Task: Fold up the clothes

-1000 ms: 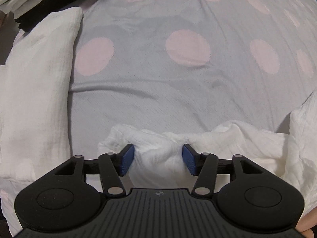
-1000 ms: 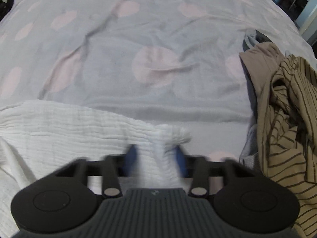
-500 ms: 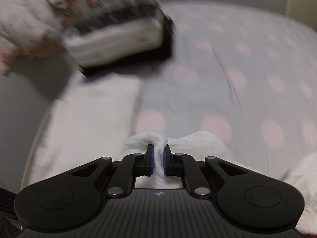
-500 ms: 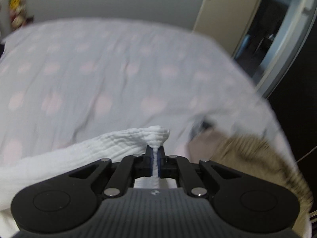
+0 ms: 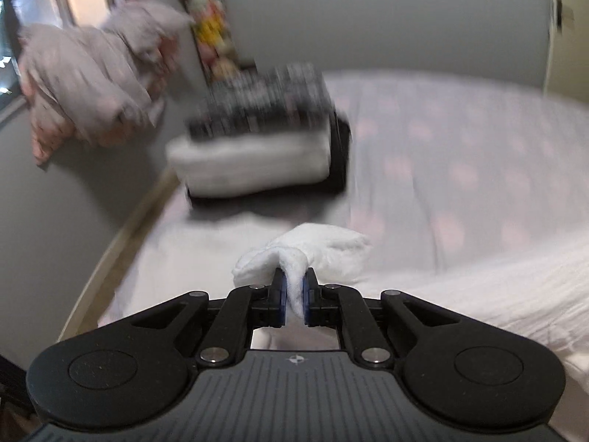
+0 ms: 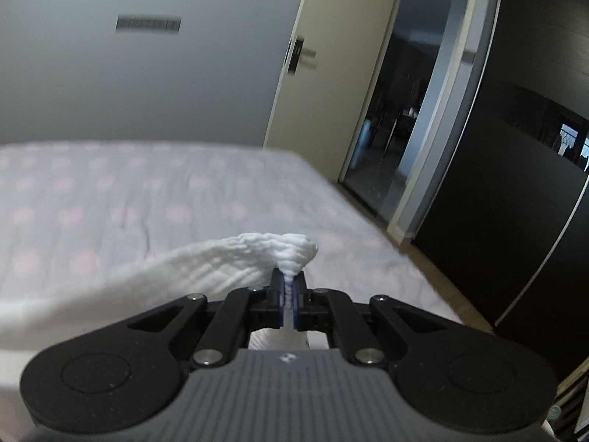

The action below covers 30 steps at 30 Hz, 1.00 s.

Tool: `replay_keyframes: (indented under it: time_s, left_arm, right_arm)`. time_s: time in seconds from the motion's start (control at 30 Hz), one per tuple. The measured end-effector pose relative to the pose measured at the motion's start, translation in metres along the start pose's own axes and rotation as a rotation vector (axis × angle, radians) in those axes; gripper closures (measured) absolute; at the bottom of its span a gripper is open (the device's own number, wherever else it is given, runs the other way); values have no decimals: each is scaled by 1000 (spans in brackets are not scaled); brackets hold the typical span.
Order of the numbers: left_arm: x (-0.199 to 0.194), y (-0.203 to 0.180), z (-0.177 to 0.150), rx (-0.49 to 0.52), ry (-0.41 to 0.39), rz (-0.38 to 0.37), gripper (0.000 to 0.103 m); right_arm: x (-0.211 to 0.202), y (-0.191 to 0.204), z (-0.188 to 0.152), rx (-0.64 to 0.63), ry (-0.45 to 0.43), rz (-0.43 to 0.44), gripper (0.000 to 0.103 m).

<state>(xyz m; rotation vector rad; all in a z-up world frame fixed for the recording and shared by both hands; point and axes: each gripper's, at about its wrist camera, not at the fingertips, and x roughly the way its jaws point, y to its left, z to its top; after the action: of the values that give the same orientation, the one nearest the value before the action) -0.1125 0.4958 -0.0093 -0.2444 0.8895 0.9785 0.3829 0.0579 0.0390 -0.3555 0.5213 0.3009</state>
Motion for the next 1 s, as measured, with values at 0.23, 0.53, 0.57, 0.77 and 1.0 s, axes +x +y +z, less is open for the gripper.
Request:
replay_keyframes:
  time_s: [0.23, 0.53, 0.57, 0.77, 1.0]
  left_arm:
    - [52, -22, -75, 199, 321, 3, 93]
    - [55, -15, -89, 233, 337, -135, 72]
    - [49, -13, -87, 235, 318, -152, 67]
    - [42, -11, -59, 223, 190, -225, 42]
    - [113, -31, -65, 194, 300, -175, 42]
  right_arm:
    - [35, 4, -84, -50, 261, 5, 98]
    - [37, -11, -150, -102, 450, 62, 90]
    - [33, -13, -151, -101, 444, 68, 85]
    - [23, -20, -126, -125, 328, 139, 67]
    - [36, 9, -90, -138, 201, 143, 57]
